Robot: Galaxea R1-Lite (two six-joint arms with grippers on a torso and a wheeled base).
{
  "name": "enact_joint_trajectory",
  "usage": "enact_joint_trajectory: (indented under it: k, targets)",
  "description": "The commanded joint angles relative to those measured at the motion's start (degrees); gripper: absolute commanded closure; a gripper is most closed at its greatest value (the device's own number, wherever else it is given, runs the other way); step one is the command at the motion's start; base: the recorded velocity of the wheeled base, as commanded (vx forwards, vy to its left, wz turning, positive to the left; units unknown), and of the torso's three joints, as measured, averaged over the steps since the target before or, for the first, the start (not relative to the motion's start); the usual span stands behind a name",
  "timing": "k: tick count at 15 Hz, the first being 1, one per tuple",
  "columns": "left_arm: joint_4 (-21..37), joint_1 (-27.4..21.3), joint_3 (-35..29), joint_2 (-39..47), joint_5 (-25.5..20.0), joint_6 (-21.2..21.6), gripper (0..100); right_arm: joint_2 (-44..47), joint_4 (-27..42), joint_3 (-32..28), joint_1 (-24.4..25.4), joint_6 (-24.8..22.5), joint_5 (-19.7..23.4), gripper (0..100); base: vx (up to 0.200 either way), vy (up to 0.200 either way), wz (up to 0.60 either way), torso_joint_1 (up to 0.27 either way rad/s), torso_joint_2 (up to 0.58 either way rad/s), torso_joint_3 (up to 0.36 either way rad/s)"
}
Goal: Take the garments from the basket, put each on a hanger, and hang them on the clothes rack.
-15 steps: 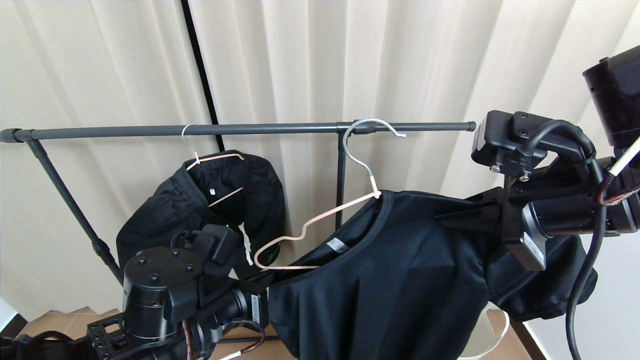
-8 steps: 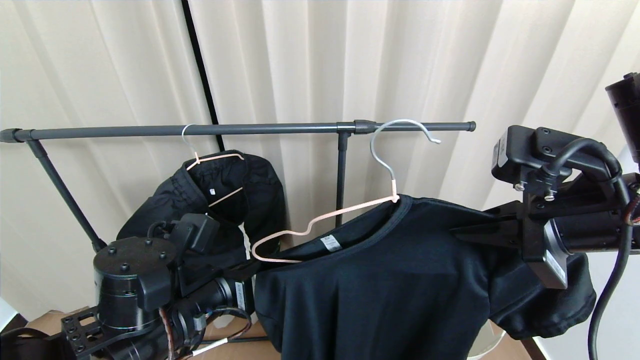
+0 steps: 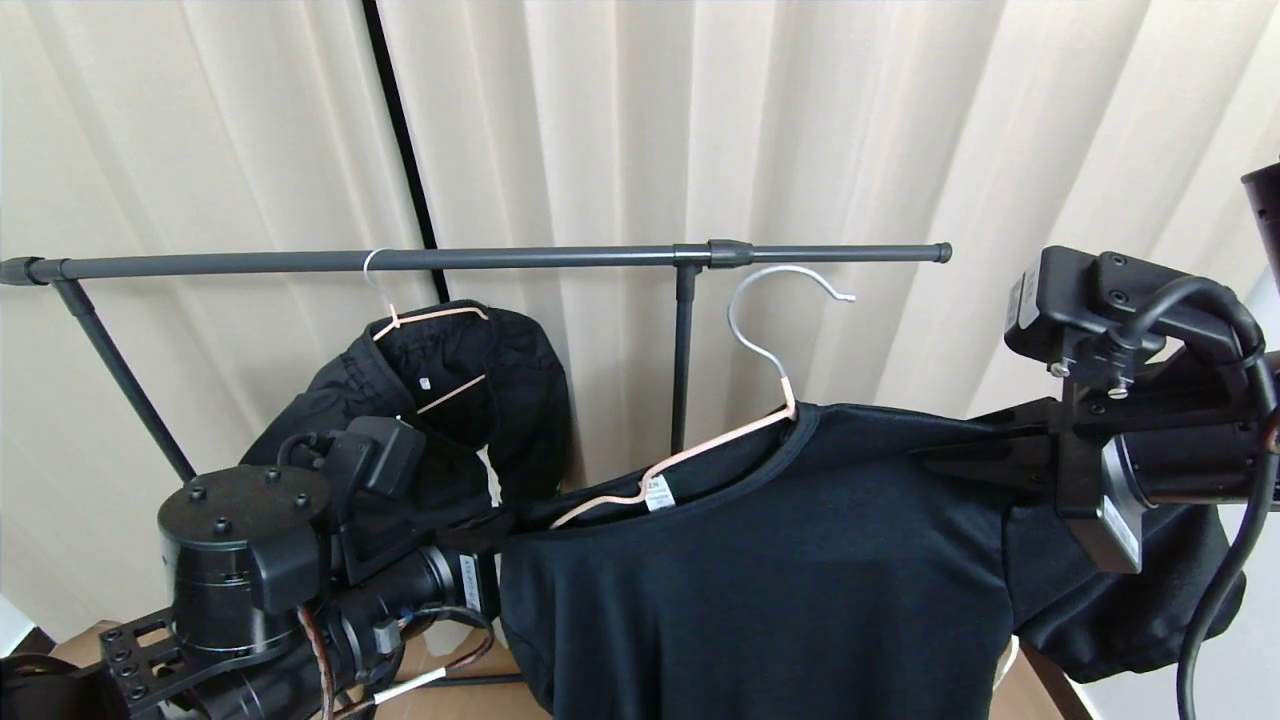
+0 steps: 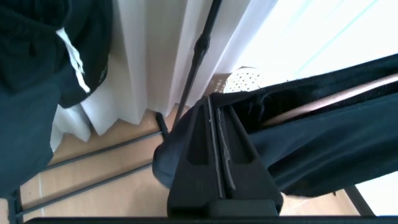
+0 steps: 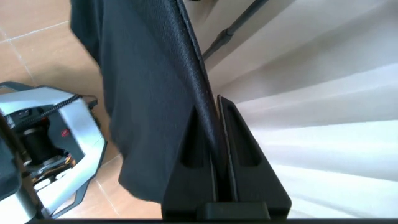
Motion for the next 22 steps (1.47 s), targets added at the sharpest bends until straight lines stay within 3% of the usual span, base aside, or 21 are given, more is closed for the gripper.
enact_joint_trajectory:
  k: [1,3,8,10,13,16,22]
  targets:
    - [0.1,0.0,-1.0,-2.1,0.0,1.4,100,0.2,-5.0,4.0,0.1,1.1,0.0,100,0.0,0.0,0.0,0.0,0.0,0.0]
    - [0.4,-0.3,-3.1,-4.1,0.0,4.2,100,0.8,-14.6,10.4,0.7,5.8,-0.1,100,0.0,0.0,0.0,0.0,0.0,0.0]
    - [0.5,-3.9,-5.0,-5.6,0.1,7.9,100,1.8,-16.6,12.4,1.7,10.3,-0.4,100,0.0,0.0,0.0,0.0,0.0,0.0]
    - [0.5,-4.6,-5.0,-5.5,0.1,9.3,100,1.9,-19.0,13.5,3.5,14.4,-1.5,100,0.0,0.0,0.0,0.0,0.0,0.0]
    - [0.5,-5.9,-5.2,-5.1,0.1,9.5,100,2.9,-28.4,18.5,7.0,17.8,-6.4,100,0.0,0.0,0.0,0.0,0.0,0.0]
    - [0.5,-9.6,-6.7,-5.1,0.1,9.5,100,5.8,-33.4,21.2,9.8,20.4,-9.9,100,0.0,0.0,0.0,0.0,0.0,0.0]
    - [2.8,-13.7,-10.5,-5.3,0.0,9.6,100,10.0,-43.1,25.2,12.7,26.9,-9.5,100,0.0,0.0,0.0,0.0,0.0,0.0]
